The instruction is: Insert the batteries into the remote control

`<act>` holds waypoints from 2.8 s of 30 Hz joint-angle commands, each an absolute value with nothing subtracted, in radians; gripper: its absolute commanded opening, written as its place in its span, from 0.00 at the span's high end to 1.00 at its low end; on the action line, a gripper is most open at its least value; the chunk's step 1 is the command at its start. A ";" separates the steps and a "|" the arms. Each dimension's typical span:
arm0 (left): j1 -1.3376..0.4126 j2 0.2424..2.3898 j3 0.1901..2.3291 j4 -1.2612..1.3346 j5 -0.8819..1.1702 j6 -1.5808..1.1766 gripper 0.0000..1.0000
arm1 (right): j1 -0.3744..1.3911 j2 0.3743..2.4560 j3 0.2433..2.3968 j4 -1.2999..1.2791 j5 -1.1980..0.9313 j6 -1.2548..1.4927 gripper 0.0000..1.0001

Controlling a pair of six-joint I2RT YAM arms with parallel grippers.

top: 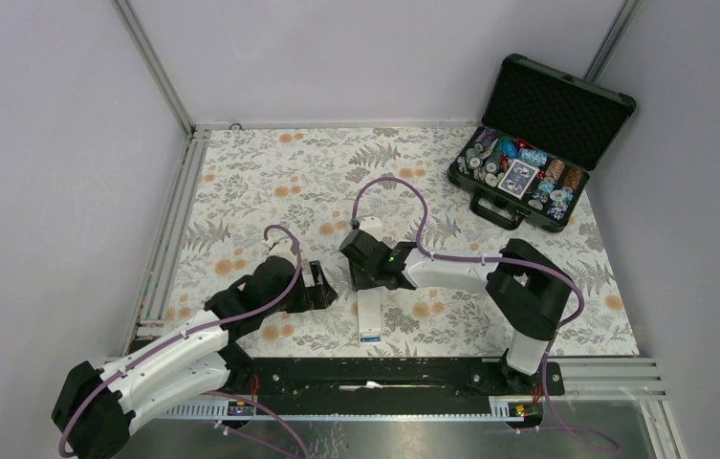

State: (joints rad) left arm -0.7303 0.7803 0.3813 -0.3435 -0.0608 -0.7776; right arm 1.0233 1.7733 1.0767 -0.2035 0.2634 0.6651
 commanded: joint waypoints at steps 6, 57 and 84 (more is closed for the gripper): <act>-0.717 0.769 0.376 -0.305 -0.062 -0.746 0.01 | 1.008 1.830 1.132 -0.213 0.256 0.735 0.56; -0.687 0.776 0.386 -0.316 -0.048 -0.720 0.01 | 0.835 1.719 1.012 -0.211 0.360 0.699 0.95; -0.687 0.850 0.394 -0.244 0.043 -0.745 0.01 | 0.835 1.350 0.608 -0.172 0.115 0.735 0.86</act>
